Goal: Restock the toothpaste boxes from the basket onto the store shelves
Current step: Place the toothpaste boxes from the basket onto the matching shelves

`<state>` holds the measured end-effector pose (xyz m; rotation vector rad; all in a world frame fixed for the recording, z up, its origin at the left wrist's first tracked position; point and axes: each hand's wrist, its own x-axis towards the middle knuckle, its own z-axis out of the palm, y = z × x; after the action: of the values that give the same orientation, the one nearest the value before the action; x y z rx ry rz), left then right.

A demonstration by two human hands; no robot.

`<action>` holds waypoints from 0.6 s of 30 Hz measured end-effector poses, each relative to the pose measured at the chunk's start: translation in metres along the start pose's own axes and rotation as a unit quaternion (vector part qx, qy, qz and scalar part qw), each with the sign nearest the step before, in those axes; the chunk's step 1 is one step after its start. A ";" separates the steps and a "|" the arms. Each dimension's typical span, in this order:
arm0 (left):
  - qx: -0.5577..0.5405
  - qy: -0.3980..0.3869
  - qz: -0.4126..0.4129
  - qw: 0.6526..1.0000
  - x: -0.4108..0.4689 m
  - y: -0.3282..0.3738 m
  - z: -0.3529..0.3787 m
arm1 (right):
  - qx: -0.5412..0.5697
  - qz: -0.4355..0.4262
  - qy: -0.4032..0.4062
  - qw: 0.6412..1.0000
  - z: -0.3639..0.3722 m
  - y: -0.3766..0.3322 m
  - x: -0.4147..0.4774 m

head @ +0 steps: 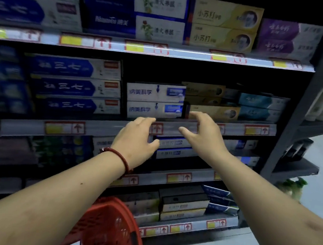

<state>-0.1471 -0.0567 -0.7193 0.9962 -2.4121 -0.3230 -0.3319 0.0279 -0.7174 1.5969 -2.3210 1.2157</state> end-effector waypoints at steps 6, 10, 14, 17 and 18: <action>0.069 0.002 -0.035 0.997 -0.062 -0.067 -0.032 | -0.021 -0.104 -0.090 0.990 0.059 -0.069 -0.042; 0.117 -0.009 -0.066 0.991 -0.102 -0.116 -0.046 | -0.035 -0.154 -0.148 0.976 0.101 -0.106 -0.071; 0.172 -0.023 -0.091 0.981 -0.143 -0.166 -0.053 | -0.063 -0.191 -0.205 0.958 0.148 -0.131 -0.103; 0.220 -0.062 -0.079 0.970 -0.172 -0.201 -0.048 | -0.086 -0.202 -0.247 0.944 0.185 -0.142 -0.124; 0.230 -0.077 -0.080 0.967 -0.181 -0.212 -0.044 | -0.096 -0.203 -0.261 0.939 0.198 -0.144 -0.131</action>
<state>0.1111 -0.0782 -0.8315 1.4177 -2.6146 0.1207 -0.0846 -0.0199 -0.8330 2.3798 -2.0909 0.4994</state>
